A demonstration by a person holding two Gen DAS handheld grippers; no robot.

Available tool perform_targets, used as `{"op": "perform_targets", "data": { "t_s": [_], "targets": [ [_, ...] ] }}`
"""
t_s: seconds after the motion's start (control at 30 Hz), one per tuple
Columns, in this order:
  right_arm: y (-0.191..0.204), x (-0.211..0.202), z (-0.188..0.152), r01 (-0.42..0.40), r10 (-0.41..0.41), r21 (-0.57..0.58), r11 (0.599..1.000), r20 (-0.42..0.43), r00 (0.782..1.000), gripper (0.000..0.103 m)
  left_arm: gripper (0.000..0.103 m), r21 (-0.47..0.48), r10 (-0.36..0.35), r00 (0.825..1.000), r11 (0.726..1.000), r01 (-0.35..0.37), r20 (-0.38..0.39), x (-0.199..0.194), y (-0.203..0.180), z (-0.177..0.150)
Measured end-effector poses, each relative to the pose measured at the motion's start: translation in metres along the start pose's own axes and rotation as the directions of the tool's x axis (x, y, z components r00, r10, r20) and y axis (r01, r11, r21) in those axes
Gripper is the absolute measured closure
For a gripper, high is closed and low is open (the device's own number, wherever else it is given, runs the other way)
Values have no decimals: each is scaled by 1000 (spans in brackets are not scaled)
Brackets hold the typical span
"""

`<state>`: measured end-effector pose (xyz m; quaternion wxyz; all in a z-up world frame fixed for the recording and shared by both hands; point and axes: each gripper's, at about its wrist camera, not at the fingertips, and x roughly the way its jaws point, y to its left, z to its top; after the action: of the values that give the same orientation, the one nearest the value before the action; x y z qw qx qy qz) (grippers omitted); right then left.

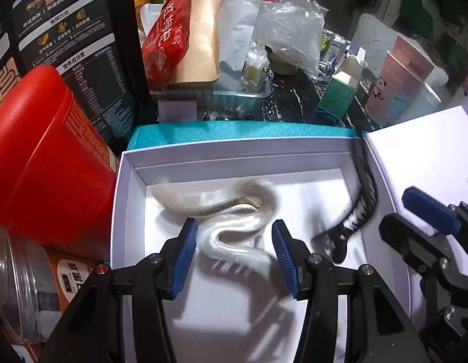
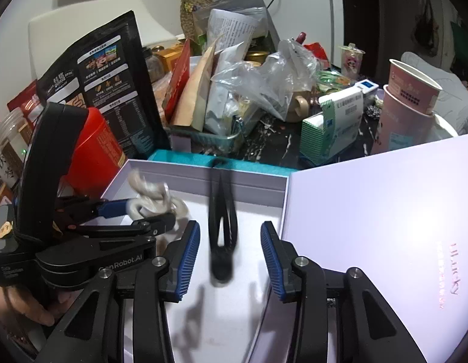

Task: Organize rigid objects
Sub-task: 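Open both tools to drop the clips into the white box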

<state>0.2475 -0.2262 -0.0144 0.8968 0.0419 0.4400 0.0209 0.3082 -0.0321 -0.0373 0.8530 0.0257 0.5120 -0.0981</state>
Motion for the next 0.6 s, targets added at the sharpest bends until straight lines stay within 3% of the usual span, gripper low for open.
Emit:
{"op": "perform_targets", "data": {
  "t_s": [0.1,0.6],
  "targets": [
    [0,-1,-1,2,-2,2,1000,0,1000,57,23,4,13,1000,1000,-13,17,-4,-3,-2],
    [12,-33,4,5,-4,-5,1000,52,999,53,22,-6,22,994,1000,-21,108,-46,-5,-2]
  ]
}}
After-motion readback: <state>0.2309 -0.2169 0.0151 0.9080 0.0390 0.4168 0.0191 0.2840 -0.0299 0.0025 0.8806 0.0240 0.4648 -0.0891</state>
